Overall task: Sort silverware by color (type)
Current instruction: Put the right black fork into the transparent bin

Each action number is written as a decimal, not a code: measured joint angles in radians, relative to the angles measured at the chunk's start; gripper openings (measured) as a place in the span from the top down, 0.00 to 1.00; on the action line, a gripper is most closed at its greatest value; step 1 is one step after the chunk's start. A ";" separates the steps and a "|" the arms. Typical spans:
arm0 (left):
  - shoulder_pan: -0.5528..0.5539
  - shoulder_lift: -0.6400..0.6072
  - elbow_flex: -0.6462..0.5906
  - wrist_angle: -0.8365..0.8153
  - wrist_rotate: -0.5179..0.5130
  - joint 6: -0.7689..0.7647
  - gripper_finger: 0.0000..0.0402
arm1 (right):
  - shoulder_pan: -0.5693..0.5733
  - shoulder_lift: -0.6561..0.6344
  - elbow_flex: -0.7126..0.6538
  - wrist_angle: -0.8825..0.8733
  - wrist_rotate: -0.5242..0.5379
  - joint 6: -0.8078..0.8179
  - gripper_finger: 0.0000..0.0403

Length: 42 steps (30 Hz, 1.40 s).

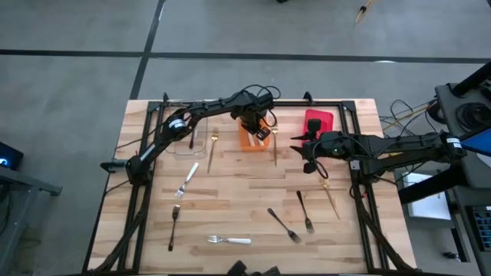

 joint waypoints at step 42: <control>0.039 0.000 -0.002 0.048 0.027 0.079 1.00 | 0.000 0.000 0.000 -0.002 0.003 0.000 0.68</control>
